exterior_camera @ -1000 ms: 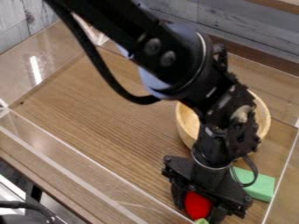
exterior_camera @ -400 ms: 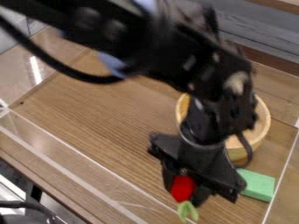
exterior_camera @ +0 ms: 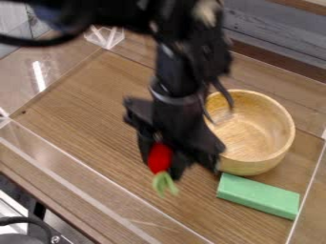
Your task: Move the red object to the left side of the table
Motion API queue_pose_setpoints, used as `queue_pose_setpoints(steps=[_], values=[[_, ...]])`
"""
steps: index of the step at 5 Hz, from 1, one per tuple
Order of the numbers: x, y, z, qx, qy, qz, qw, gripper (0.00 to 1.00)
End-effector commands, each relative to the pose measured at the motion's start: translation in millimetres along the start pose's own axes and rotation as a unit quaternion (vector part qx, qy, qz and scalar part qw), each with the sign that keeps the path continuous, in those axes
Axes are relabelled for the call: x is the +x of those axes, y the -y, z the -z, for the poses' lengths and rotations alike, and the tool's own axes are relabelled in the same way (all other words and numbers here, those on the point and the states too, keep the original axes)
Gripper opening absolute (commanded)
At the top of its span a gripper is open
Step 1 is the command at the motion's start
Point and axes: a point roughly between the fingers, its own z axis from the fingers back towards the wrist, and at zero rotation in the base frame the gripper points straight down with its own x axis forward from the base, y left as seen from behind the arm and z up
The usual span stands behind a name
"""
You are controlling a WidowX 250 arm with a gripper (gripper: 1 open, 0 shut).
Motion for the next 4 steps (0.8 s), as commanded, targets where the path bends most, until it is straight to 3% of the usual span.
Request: queue_pose_setpoints(steps=[1,2,4], values=[[18.6,-20.8,-13.9,-0.005,0.023,-0.038,0.9990,0.00],[26.4,-36.1,-14.6,-0.005,0.022,-0.076,0.9969,0.00],[26.1,-51.2,-34.9,0.006,0.032,-0.105,0.9939,0.00]])
